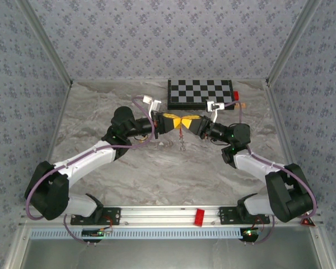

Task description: Put the keys on the keyring

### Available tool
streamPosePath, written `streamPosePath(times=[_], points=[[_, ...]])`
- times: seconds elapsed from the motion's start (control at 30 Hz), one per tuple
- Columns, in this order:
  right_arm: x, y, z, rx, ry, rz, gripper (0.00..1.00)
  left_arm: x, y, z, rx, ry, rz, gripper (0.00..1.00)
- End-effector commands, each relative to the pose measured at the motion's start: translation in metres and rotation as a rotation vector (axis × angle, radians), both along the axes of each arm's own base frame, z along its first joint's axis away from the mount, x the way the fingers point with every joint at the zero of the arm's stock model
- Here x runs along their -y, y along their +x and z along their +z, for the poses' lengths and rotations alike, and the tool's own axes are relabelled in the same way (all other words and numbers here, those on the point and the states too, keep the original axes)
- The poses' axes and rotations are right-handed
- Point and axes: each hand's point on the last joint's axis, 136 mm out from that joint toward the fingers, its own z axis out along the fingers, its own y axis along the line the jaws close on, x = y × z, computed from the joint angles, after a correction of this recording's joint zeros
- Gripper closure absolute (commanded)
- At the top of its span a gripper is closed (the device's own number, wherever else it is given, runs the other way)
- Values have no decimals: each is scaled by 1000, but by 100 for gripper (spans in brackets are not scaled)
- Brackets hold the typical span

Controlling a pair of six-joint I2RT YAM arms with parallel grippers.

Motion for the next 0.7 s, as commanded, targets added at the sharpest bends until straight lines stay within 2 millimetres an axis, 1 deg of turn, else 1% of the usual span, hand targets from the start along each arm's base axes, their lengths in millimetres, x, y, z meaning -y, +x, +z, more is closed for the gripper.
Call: streamPosePath(times=[0.0, 0.07, 0.17, 0.23, 0.3, 0.4, 0.67], points=[[1, -6, 1, 32, 3, 18, 80, -7, 3, 17, 46, -45, 30, 100], [0, -6, 1, 34, 3, 22, 80, -6, 3, 17, 43, -46, 30, 100], [1, -7, 2, 35, 3, 23, 84, -6, 4, 16, 42, -43, 34, 100], [0, -8, 3, 37, 2, 28, 90, -6, 3, 16, 41, -43, 28, 100], [0, -7, 3, 37, 2, 29, 92, -6, 3, 16, 42, -42, 30, 100], [-1, -8, 2, 35, -3, 34, 100, -5, 3, 15, 39, -39, 24, 100], [6, 3, -11, 14, -81, -31, 100, -6, -1, 16, 45, -29, 12, 100]])
